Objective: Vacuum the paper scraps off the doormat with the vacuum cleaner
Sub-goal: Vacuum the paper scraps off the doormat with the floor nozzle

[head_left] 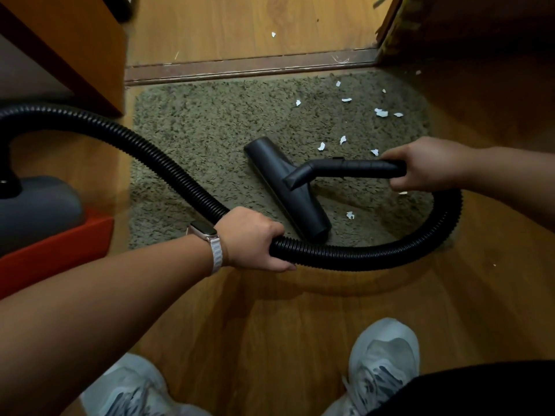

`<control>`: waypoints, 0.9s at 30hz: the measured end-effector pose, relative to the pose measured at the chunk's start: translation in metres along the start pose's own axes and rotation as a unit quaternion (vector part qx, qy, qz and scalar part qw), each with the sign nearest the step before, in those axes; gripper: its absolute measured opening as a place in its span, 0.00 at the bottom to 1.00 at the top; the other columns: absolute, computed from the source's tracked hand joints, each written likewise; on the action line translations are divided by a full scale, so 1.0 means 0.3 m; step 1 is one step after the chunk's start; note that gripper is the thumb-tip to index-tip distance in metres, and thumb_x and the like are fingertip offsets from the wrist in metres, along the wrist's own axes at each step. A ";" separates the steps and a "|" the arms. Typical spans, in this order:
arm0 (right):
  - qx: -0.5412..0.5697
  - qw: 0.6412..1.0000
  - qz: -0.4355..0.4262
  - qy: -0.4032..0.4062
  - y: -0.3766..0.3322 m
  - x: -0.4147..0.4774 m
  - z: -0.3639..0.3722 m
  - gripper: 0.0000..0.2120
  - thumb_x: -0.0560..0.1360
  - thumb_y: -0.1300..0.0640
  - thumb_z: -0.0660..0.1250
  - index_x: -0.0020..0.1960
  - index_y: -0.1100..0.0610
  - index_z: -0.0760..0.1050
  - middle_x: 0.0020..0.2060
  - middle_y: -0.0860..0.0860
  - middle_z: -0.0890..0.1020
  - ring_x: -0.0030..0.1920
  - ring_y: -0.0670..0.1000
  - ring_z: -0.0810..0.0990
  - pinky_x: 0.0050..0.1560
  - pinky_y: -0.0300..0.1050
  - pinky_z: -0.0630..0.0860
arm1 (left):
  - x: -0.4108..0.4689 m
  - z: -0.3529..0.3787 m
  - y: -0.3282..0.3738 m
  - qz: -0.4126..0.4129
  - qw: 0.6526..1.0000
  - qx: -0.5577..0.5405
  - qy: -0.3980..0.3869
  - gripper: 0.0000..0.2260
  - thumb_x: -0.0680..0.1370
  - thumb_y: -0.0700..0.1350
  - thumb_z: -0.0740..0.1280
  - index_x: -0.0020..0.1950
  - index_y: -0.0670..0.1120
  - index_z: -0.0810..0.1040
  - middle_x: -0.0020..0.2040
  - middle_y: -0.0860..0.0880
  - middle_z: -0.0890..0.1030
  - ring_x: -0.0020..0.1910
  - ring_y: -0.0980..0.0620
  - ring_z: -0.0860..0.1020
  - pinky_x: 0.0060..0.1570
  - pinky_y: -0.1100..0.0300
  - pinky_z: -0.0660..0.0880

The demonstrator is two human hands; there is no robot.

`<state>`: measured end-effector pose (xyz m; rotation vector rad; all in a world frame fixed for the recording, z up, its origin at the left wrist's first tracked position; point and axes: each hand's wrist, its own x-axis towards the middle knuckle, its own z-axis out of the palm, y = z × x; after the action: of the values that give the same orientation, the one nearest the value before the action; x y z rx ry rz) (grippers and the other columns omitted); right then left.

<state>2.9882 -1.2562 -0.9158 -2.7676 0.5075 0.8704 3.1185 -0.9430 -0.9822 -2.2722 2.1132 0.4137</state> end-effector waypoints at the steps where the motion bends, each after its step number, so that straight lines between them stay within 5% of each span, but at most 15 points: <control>1: -0.005 1.000 -0.009 -0.007 -0.009 0.000 0.002 0.10 0.75 0.51 0.69 0.56 0.45 0.77 0.33 0.47 0.79 0.32 0.46 0.76 0.30 0.43 0.68 | -0.001 0.003 -0.002 0.003 1.000 0.002 0.006 0.29 0.66 0.78 0.46 0.39 0.53 0.68 0.36 0.54 0.79 0.34 0.51 0.79 0.32 0.59 0.73; 7: -0.053 0.997 -0.047 -0.011 -0.063 0.018 0.023 0.08 0.72 0.49 0.70 0.51 0.45 0.76 0.32 0.46 0.77 0.32 0.44 0.74 0.33 0.44 0.73 | -0.004 0.007 -0.019 0.007 1.000 -0.005 0.020 0.29 0.66 0.77 0.48 0.38 0.53 0.68 0.35 0.54 0.80 0.35 0.51 0.80 0.33 0.58 0.75; 18: 0.023 0.996 0.068 0.056 -0.040 0.094 -0.053 0.10 0.74 0.49 0.71 0.55 0.48 0.78 0.35 0.50 0.78 0.34 0.49 0.75 0.32 0.43 0.67 | 0.011 -0.013 -0.054 -0.029 0.999 -0.014 0.008 0.26 0.70 0.75 0.57 0.39 0.52 0.68 0.32 0.54 0.73 0.35 0.50 0.77 0.35 0.58 0.73; 27: -0.021 0.999 0.026 0.029 -0.083 0.120 -0.067 0.10 0.74 0.50 0.70 0.55 0.46 0.78 0.33 0.48 0.78 0.34 0.46 0.74 0.30 0.43 0.66 | 0.056 -0.019 -0.102 -0.005 0.999 0.001 0.039 0.29 0.66 0.77 0.47 0.38 0.52 0.68 0.36 0.53 0.80 0.35 0.49 0.80 0.33 0.59 0.71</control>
<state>3.0357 -1.2484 -0.9186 -2.8359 0.5789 0.8228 3.1504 -0.9579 -0.9853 -2.3334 2.1354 0.3296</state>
